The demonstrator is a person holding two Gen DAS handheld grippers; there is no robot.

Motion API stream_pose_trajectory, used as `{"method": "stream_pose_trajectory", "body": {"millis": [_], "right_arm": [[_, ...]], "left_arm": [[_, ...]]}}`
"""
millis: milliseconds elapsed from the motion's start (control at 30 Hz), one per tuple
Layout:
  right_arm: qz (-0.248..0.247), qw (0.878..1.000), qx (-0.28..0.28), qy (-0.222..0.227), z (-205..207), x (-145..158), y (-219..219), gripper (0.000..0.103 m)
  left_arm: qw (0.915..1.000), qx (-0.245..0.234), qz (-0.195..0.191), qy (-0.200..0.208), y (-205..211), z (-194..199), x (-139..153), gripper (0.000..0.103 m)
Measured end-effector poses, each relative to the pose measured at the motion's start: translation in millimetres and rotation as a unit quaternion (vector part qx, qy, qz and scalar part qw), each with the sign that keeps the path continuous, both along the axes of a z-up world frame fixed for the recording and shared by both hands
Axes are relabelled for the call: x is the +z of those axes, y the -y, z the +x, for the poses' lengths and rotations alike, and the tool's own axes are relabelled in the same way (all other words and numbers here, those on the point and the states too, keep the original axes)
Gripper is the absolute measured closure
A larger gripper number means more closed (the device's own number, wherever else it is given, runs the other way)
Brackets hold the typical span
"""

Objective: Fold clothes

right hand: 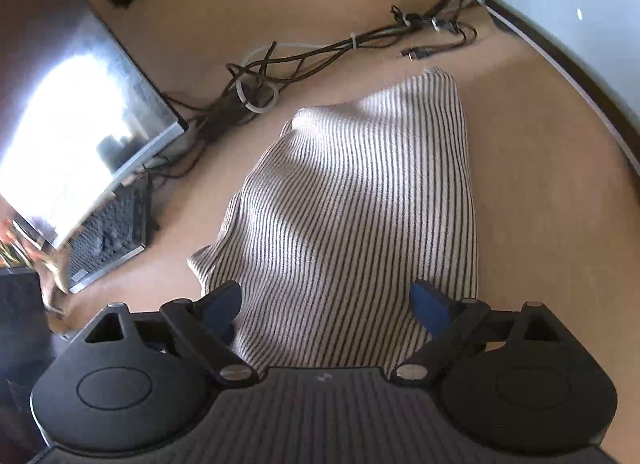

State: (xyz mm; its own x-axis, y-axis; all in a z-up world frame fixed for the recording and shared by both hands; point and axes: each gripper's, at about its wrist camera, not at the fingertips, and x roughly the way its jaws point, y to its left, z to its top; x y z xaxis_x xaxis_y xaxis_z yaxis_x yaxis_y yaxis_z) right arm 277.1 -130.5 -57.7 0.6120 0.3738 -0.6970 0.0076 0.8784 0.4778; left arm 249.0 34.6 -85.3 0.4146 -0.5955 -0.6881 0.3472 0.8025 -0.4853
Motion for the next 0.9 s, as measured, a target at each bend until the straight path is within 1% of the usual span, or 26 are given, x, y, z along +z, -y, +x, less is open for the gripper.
{"method": "stream_pose_trajectory", "body": {"millis": [100, 167, 233, 333, 433, 467, 533, 600, 700, 767, 900], "right_arm": [[-0.061, 0.998, -0.013, 0.007, -13.9, 9.1, -7.4, 0.001], [-0.101, 0.995, -0.025, 0.011, -27.0, 13.4, -8.9, 0.0], [-0.151, 0.988, -0.035, 0.009, -42.3, 15.8, -12.6, 0.0], [-0.237, 0.971, -0.024, 0.018, -68.3, 18.3, -29.2, 0.0], [-0.296, 0.954, 0.008, 0.037, -91.7, 17.4, -46.0, 0.0], [-0.316, 0.948, 0.021, 0.041, -96.3, 15.2, -52.2, 0.0], [-0.364, 0.929, 0.039, 0.044, -96.1, 7.0, -64.1, 0.0], [-0.393, 0.917, 0.048, 0.052, -92.1, 1.3, -69.4, 0.0], [-0.436, 0.895, 0.068, 0.064, -86.0, -5.1, -71.0, 0.0], [-0.445, 0.889, 0.079, 0.071, -84.0, -6.4, -67.1, 0.0], [-0.444, 0.89, 0.079, 0.072, -80.4, -6.5, -58.0, 0.0]], "left_arm": [[0.9999, -0.005, 0.008, 0.006, 1.8, -4.1, 1.0, 0.022], [0.9999, -0.007, 0.012, 0.009, 1.2, -7.4, 1.2, 0.02], [0.9998, -0.009, 0.012, 0.011, -1.9, -11.6, 0.7, 0.019], [0.9998, -0.013, 0.011, 0.014, -3.7, -16.0, 2.0, 0.017], [0.9996, -0.017, 0.013, 0.017, -1.8, -17.8, 2.6, 0.016], [0.9996, -0.018, 0.013, 0.018, -0.7, -18.1, 2.6, 0.014], [0.9995, -0.021, 0.014, 0.02, 1.4, -18.8, 2.8, 0.01], [0.9992, -0.025, 0.022, 0.022, 5.3, -19.8, 3.6, 0.008], [0.9988, -0.029, 0.031, 0.024, 11.4, -20.7, 4.7, 0.006], [0.9987, -0.032, 0.032, 0.023, 12.9, -21.6, 5.0, 0.006], [0.9984, -0.036, 0.037, 0.025, 13.3, -26.4, 6.4, 0.006]]}}
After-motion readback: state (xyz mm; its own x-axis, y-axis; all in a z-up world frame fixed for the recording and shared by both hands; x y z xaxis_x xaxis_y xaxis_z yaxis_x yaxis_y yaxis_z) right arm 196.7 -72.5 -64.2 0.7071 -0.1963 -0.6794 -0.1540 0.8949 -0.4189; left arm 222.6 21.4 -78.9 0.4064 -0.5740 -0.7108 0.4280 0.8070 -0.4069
